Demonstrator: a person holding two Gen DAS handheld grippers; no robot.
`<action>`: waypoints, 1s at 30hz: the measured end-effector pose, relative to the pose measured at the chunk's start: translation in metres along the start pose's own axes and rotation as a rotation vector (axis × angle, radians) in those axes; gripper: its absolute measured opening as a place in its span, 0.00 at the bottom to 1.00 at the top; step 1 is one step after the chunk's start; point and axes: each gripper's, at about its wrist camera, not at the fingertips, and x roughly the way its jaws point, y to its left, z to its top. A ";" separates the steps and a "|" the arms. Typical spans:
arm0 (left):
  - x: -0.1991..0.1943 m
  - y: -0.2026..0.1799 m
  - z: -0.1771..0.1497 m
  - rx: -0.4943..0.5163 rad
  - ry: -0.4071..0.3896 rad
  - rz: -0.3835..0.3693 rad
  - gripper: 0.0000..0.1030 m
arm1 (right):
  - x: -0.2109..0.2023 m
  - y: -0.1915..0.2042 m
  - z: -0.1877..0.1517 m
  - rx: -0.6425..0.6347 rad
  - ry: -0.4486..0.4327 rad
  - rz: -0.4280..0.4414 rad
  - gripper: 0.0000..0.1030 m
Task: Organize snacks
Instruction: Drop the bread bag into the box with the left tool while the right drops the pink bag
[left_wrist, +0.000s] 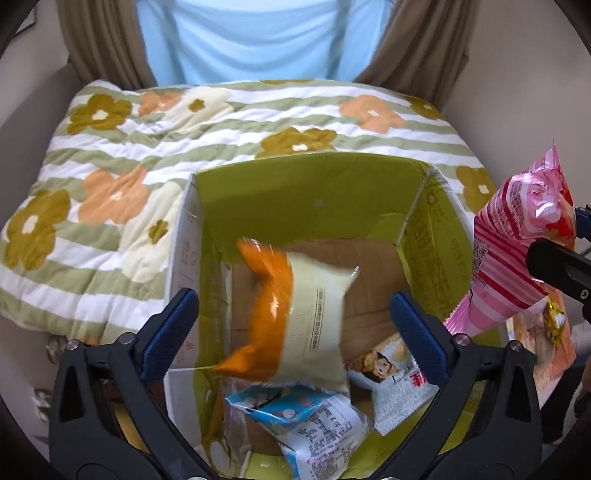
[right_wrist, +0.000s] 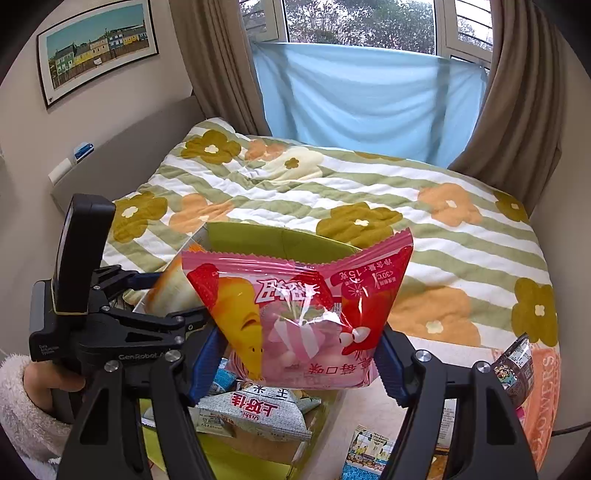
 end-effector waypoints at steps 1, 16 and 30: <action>0.002 0.000 -0.001 -0.007 0.007 0.008 0.99 | 0.004 0.000 0.001 -0.004 0.006 0.003 0.66; -0.051 0.017 -0.043 -0.122 -0.048 0.129 0.99 | 0.032 0.018 0.006 -0.097 0.025 0.062 0.66; -0.074 0.027 -0.060 -0.128 -0.074 0.133 0.99 | 0.048 0.031 -0.003 -0.058 0.030 0.056 0.95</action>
